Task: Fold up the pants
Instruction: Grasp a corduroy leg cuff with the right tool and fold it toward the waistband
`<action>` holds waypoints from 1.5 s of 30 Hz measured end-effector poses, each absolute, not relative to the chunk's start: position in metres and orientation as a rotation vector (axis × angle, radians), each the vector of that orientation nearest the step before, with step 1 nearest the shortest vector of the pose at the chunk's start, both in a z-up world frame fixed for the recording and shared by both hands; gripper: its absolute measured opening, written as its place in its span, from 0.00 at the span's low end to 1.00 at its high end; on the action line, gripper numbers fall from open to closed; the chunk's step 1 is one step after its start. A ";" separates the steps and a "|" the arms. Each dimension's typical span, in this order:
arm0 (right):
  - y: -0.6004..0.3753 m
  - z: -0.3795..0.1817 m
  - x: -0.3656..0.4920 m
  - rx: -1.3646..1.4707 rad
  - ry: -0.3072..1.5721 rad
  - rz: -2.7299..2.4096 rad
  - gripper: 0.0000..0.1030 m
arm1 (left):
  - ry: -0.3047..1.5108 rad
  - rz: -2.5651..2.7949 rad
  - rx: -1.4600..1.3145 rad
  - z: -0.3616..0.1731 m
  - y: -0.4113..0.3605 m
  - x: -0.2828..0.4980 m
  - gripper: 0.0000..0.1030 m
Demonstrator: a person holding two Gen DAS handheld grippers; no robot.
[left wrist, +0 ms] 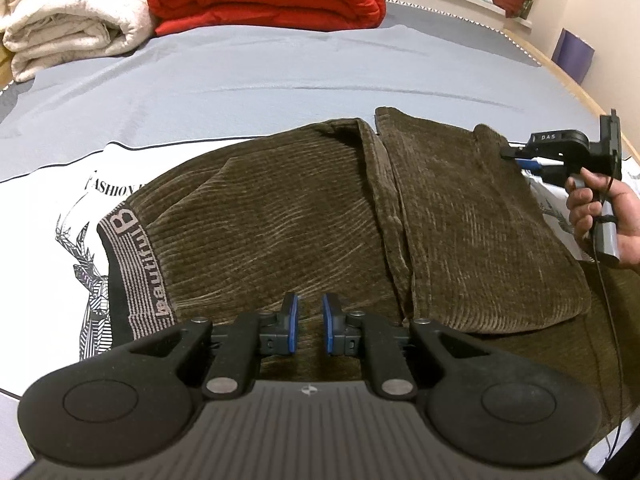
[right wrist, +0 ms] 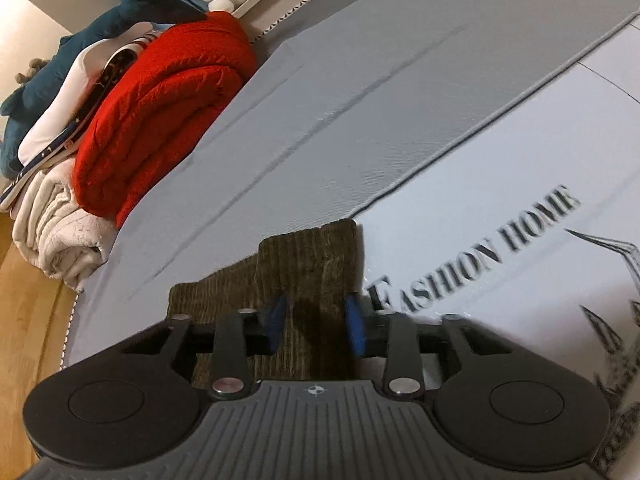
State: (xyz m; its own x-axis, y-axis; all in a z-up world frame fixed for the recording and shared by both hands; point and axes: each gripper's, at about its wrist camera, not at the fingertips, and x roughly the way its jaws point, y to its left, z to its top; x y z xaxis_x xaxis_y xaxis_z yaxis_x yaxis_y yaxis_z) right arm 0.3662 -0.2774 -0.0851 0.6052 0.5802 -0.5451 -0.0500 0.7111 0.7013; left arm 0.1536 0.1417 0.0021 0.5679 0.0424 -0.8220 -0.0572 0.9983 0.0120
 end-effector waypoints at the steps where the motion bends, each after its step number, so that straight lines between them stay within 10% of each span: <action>1: -0.273 -0.083 0.367 0.679 0.851 0.408 0.11 | 0.966 0.060 -0.014 0.002 0.141 0.154 0.14; 13: -0.427 0.037 0.273 0.819 0.290 -0.335 0.06 | 0.907 0.005 0.039 0.032 0.107 0.170 0.14; 21: -0.554 -0.075 0.246 1.054 0.625 -0.534 0.13 | 0.952 -0.102 0.118 0.010 0.054 0.198 0.15; 26: -0.568 -0.087 0.251 1.068 0.673 -0.422 0.39 | 0.989 -0.144 0.127 -0.011 0.031 0.220 0.34; 33: -0.573 -0.096 0.259 1.101 0.666 -0.383 0.42 | 1.027 -0.129 0.054 -0.040 0.012 0.252 0.53; 39: -0.573 -0.096 0.276 1.021 0.666 -0.392 0.40 | 1.082 -0.014 0.166 -0.071 0.004 0.271 0.43; 45: -0.577 -0.085 0.279 0.919 0.652 -0.379 0.07 | 1.086 -0.066 0.163 -0.068 0.011 0.269 0.25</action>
